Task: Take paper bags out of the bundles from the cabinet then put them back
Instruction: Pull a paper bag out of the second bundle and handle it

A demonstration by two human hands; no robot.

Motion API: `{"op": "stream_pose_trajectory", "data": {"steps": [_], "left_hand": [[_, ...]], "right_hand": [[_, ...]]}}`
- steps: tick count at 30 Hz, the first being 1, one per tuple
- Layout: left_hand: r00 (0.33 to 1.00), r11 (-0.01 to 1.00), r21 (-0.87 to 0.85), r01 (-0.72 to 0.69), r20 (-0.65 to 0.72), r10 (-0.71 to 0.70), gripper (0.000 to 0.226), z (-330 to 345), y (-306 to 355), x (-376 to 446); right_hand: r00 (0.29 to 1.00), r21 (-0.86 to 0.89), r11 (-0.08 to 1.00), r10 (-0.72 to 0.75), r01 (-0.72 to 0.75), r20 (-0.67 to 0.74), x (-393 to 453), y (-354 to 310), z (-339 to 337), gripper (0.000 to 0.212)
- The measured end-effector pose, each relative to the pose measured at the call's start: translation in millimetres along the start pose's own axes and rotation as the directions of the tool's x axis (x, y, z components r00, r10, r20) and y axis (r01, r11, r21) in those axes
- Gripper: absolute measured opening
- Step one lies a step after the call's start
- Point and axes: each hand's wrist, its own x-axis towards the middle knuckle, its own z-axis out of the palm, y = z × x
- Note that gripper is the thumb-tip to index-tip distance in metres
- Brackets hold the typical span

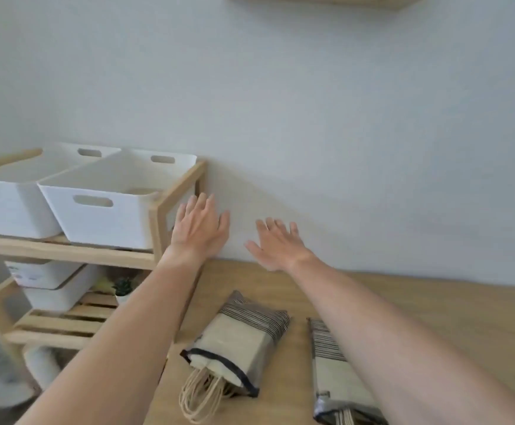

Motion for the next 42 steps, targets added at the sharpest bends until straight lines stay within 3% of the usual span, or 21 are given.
{"op": "stream_pose_trajectory", "data": {"steps": [4,6,11,16,18,22,27,32,36,42], "left_hand": [[0.997,0.996,-0.07,-0.052,0.052,0.055,0.042,62.5,64.8,-66.4],[0.986,0.992,-0.115,-0.053,0.149,0.07,0.045,95.8,93.7,-110.2],[0.914,0.984,-0.144,-0.105,0.377,0.152,0.048,172.5,147.3,-219.7],[0.82,0.943,-0.194,-0.269,0.468,0.33,0.051,213.9,179.3,-295.8],[0.785,0.93,-0.161,-0.33,0.501,0.365,0.052,226.5,189.9,-312.2],[0.74,0.906,0.013,-0.424,0.582,0.338,0.033,239.6,201.3,-329.3],[0.752,0.871,0.098,-0.482,0.557,0.353,0.019,240.0,199.5,-334.2],[0.792,0.882,0.109,-0.459,0.501,0.35,0.003,231.6,188.7,-336.5],[0.829,0.924,0.059,-0.379,0.465,0.311,0.016,229.3,183.2,-340.8],[0.814,0.927,-0.071,-0.368,0.457,0.358,0.027,224.7,173.4,-341.0]], "right_hand": [[0.992,-0.017,0.993,0.121,-0.121,0.034,-89.7,68.6,52.2,0.069],[0.973,-0.011,0.978,0.208,-0.208,0.096,-135.1,96.8,81.0,0.067],[0.914,0.033,0.928,0.36,-0.372,0.185,-231.3,152.2,152.0,0.06],[0.869,0.069,0.883,0.44,-0.465,0.227,-299.6,168.7,193.9,0.034],[0.865,0.056,0.882,0.444,-0.468,0.235,-319.3,169.7,200.8,0.031],[0.861,0.068,0.878,0.447,-0.475,0.243,-343.5,168.6,212.8,0.036],[0.878,0.069,0.895,0.414,-0.441,0.24,-351.7,173.8,215.6,0.066],[0.91,0.144,0.903,0.385,-0.405,0.153,-345.9,176.2,208.1,0.059],[0.928,0.126,0.921,0.355,-0.368,0.113,-344.6,174.2,211.7,0.056],[0.922,0.113,0.916,0.378,-0.386,0.083,-335.1,172.0,219.6,0.045]]}}
